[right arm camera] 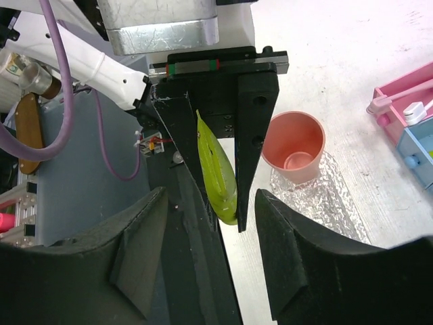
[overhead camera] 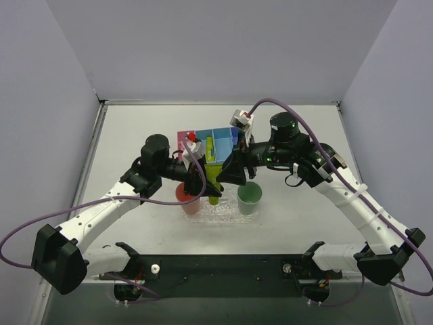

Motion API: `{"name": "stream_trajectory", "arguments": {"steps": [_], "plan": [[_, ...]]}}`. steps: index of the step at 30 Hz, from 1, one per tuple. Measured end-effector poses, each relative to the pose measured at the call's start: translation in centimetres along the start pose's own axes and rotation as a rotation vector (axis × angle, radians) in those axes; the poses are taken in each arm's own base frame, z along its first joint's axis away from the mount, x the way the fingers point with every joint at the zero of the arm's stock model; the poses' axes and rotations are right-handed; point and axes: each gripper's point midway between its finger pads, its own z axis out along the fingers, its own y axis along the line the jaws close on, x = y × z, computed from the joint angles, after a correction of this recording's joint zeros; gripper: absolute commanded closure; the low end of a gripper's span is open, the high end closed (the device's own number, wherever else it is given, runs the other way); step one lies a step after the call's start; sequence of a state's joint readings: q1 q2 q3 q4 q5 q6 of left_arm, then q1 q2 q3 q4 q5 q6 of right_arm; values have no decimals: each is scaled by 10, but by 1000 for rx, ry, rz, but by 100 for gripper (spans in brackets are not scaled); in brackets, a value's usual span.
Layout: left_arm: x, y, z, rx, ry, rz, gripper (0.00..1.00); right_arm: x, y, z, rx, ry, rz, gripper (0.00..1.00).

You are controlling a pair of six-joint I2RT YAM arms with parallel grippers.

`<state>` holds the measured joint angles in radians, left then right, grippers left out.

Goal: Prepare toiletry sets of a toothbrush and toothpaste on the tray

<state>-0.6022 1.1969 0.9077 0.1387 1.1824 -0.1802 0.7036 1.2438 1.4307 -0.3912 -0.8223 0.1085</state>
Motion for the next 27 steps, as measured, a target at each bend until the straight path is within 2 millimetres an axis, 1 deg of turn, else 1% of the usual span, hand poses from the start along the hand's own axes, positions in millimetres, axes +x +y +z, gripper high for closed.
{"name": "stream_trajectory", "arguments": {"steps": [8,13,15,16,18,19,21,23,24,25,27], "plan": [[0,-3,0,13,2,-17,100,1,2,9,-4,11,-22,61],[1,-4,0,20,4,-19,100,-4,1,14,-10,-4,-34,65],[1,-5,0,23,4,-19,100,-6,2,15,-13,-14,-41,71],[1,-5,0,24,5,-19,100,-8,2,15,-15,-19,-44,78],[1,-5,0,25,5,-19,100,-10,3,16,-18,-29,-52,85],[1,-6,0,26,5,-19,100,-12,3,16,-19,-34,-54,93],[1,-6,0,30,5,-18,100,-13,3,16,-19,-39,-54,100],[1,-8,0,38,7,-17,100,-13,3,17,-20,-39,-51,100],[1,-8,0,42,8,-17,93,-12,4,17,-23,-38,-49,100],[1,-8,0,42,8,-17,74,-12,4,17,-23,-38,-46,100],[1,-8,0,39,7,-17,47,-12,4,17,-22,-38,-46,100]]}}
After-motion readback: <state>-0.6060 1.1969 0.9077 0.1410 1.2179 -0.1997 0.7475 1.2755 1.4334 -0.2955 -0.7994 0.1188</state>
